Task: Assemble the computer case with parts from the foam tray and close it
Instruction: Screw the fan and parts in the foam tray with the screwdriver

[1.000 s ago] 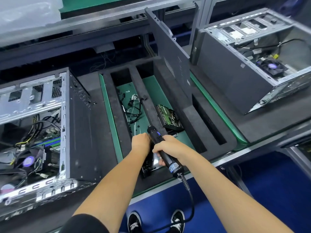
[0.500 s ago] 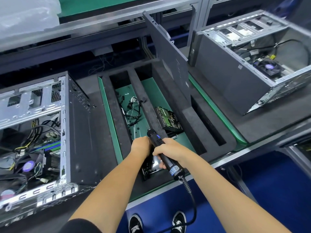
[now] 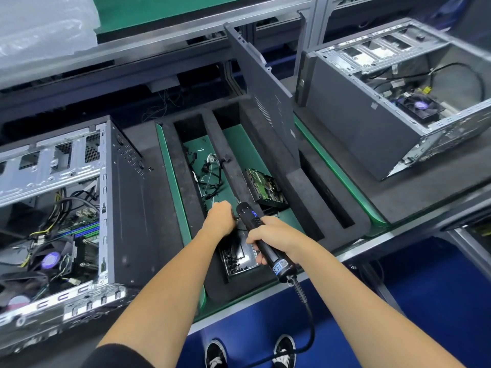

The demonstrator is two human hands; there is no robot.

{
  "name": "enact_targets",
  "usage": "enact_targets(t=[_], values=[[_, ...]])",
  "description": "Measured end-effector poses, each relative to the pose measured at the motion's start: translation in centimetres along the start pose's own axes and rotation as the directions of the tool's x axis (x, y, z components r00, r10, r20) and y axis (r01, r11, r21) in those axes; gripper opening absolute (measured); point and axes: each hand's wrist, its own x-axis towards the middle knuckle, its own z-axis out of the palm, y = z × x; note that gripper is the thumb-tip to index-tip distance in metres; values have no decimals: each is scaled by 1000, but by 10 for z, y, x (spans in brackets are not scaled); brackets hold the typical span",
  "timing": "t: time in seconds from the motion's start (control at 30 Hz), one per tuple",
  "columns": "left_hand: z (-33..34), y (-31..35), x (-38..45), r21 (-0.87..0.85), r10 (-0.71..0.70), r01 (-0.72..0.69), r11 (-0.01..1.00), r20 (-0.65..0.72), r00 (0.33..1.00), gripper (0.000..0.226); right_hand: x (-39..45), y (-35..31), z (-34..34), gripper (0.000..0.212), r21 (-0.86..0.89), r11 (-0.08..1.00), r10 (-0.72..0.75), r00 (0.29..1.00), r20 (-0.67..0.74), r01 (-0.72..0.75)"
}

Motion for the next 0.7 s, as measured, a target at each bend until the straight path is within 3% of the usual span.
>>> enact_targets(t=[0.23,0.47,0.7], values=[[5,0,-7,134,79,-81,988,24,997,8,-4,3,-7,23,-10,1000,-3,1000,-12,3],[15,0,-29,377,166,-276,884,300,940,22,1,2,-4,27,-17,1000,0,1000,-12,0],[33,11,-43,288,217,-362,887,432,876,20,6,-4,1,24,-37,999,14,1000,-6,-14]])
